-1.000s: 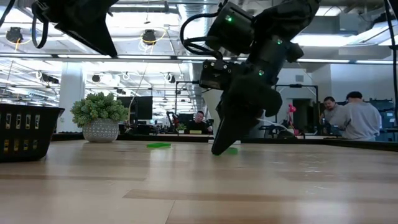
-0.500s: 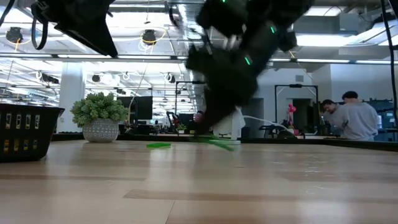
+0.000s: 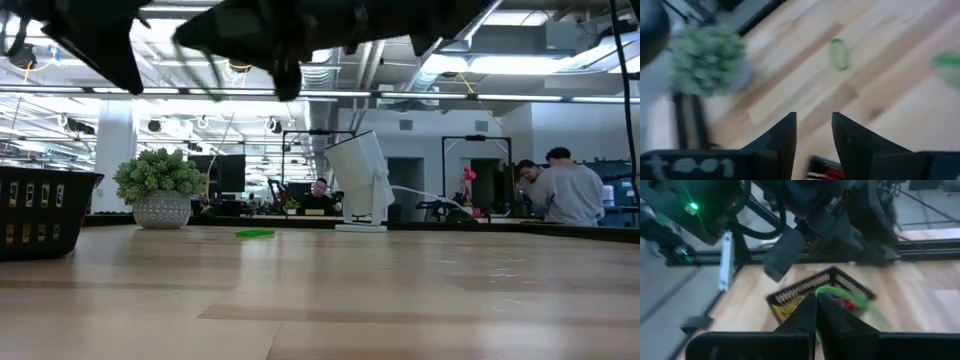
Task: Pick and place items into bin
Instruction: Put the green rubber band into the black bin
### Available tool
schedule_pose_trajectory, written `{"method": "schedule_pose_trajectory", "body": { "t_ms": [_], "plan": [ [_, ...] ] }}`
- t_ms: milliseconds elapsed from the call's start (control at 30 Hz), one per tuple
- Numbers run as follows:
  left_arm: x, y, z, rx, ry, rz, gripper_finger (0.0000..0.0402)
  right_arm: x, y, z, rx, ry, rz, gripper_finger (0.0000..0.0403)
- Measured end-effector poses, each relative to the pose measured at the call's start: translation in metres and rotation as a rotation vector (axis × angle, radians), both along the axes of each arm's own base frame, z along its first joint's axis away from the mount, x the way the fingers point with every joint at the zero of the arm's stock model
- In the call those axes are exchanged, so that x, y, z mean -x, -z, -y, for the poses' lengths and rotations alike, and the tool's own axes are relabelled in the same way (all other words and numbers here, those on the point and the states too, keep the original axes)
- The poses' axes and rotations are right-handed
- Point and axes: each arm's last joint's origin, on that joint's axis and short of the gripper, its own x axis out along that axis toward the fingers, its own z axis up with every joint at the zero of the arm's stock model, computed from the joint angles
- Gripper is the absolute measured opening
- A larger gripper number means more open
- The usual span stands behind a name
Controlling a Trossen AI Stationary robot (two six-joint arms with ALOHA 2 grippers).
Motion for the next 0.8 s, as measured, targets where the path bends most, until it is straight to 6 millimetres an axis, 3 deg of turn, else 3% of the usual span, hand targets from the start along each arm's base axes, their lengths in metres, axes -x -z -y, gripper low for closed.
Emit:
{"method": "schedule_pose_trajectory", "body": {
  "t_ms": [200, 600, 800],
  "plan": [
    [0.005, -0.009, -0.001, -0.064, 0.08, 0.087, 0.0116, -0.019, 0.027, -0.013, -0.06, -0.014, 0.03, 0.0001],
    [-0.002, -0.013, -0.016, -0.143, 0.135, -0.004, 0.0116, -0.082, 0.048, -0.032, -0.099, -0.066, -0.031, 0.0],
    [-0.002, -0.011, -0.018, -0.135, 0.149, -0.065, 0.0116, -0.089, 0.055, -0.033, -0.088, -0.059, -0.063, 0.0001]
  ]
}}
